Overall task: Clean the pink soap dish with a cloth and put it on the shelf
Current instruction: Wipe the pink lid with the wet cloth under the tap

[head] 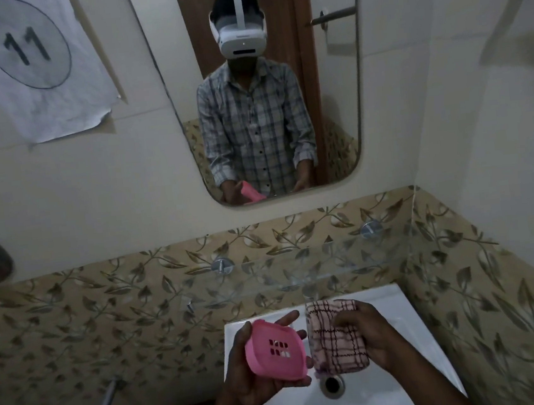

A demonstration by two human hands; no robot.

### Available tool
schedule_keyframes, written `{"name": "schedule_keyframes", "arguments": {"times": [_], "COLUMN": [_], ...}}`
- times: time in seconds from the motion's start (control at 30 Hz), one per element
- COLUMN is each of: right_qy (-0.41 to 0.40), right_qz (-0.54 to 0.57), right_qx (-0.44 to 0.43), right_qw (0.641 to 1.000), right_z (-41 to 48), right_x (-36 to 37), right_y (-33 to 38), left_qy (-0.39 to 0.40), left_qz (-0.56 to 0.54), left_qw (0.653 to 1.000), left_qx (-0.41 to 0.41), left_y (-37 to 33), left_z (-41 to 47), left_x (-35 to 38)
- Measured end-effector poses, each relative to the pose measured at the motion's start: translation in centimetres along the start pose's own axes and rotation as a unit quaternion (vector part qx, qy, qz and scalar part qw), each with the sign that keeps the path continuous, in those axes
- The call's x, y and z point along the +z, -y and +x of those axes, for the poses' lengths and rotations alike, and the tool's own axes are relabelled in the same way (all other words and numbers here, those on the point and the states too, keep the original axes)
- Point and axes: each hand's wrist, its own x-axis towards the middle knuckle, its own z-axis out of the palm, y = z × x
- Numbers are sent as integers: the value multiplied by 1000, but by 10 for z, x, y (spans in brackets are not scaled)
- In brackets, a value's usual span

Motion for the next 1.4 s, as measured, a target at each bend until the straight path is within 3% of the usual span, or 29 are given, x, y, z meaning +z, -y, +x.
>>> {"name": "schedule_keyframes", "arguments": {"times": [0.13,0.33,0.4,0.53,0.7,0.77,0.87,1.0,1.1,1.17,1.3,1.37,1.4], "right_qy": [-16,84,66,-11,57,40,5,-95,-113,-150,-226,-233,-224], "right_qz": [-60,-98,-91,-46,88,124,152,182,88,-49,-326,-395,-406], "right_qx": [-1,-3,-11,-29,82,108,28,-99,-154,-200,-314,-275,-239], "right_qw": [998,992,994,998,991,986,988,974,978,967,863,845,853], "right_z": [12,11,13,18,15,11,1,-9,-7,-4,1,-2,-5], "right_x": [2,9,11,2,-20,0,27,35,31,31,13,7,9], "right_y": [0,5,6,6,-55,-83,-112,-84,-69,-56,-33,-19,-15], "left_qy": [5,-17,-25,-57,-132,-151,-161,-137,-120,-114,-212,-258,-272], "left_qz": [10,112,101,6,-71,-79,-93,-112,-101,-78,-30,-8,3], "left_qw": [1000,994,994,998,985,981,977,978,984,989,977,966,962], "left_qx": [-9,4,19,-4,86,96,100,107,80,56,16,20,28], "left_y": [-3,-1,2,16,32,37,41,37,31,23,7,6,10], "left_z": [1,11,15,13,15,18,21,19,18,17,13,12,14], "left_x": [1,11,13,0,-12,-10,-5,-1,6,13,13,8,5]}}
